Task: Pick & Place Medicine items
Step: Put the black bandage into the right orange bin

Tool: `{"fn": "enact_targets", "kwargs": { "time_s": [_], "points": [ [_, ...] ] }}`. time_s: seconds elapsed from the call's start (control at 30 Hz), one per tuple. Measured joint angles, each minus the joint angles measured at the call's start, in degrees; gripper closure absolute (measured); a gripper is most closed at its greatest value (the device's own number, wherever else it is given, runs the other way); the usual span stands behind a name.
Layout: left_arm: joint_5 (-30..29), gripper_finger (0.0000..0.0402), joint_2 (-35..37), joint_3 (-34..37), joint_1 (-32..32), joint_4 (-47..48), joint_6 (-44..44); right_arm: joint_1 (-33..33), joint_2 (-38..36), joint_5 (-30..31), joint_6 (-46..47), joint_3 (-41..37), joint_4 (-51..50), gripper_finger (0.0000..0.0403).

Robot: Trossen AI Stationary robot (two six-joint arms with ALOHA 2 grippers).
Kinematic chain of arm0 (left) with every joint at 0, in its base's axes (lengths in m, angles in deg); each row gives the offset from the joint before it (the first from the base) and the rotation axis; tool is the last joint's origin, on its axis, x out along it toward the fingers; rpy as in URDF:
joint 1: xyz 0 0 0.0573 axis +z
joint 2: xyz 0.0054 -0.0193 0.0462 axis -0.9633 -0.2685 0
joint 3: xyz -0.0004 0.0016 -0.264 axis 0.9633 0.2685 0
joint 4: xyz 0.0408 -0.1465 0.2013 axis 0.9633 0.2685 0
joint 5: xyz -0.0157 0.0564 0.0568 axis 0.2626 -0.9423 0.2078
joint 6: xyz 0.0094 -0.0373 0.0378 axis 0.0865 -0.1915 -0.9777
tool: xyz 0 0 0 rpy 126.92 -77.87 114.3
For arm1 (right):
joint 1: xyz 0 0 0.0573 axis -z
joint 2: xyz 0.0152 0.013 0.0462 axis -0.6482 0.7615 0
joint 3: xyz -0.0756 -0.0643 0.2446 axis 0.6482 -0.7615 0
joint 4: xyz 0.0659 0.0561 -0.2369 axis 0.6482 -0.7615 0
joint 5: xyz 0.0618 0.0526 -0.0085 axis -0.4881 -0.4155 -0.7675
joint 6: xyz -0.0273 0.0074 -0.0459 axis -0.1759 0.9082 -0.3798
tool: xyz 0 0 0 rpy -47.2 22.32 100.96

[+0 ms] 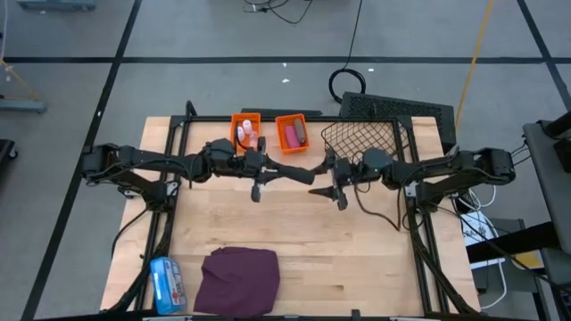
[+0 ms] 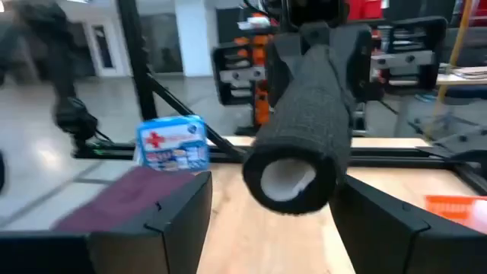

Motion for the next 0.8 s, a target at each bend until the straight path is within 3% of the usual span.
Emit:
{"fn": "enact_targets", "kwargs": {
  "time_s": [0.1, 0.27, 0.5, 0.63, 0.8],
  "points": [
    [0.6, 0.0356, 0.0, 0.0, 0.1, -0.3, 0.0, -0.1, 0.0, 0.0, 1.0, 0.0, 1.3, 0.0153],
    [-0.9, 0.0356, 0.0, 0.0, 0.1, -0.9, -0.2, -0.1, 0.4, 6.2, 3.0, 0.0, 3.4, 0.0155],
    [-1.6, 0.0356, 0.0, 0.0, 0.1, -0.8, -0.2, -0.1, 2.8, 7.4, 5.7, 0.0, 8.3, 0.0164],
    [-1.3, 0.0356, 0.0, 0.0, 0.1, -0.5, 0.2, -0.1, 4.1, 7.5, 5.8, 0.0, 10.9, 0.0189],
    [-1.2, 0.0356, 0.0, 0.0, -0.1, -0.2, 1.0, -0.1, 4.3, 7.6, 5.3, 0.0, 11.4, 0.0247]
  ]
}}
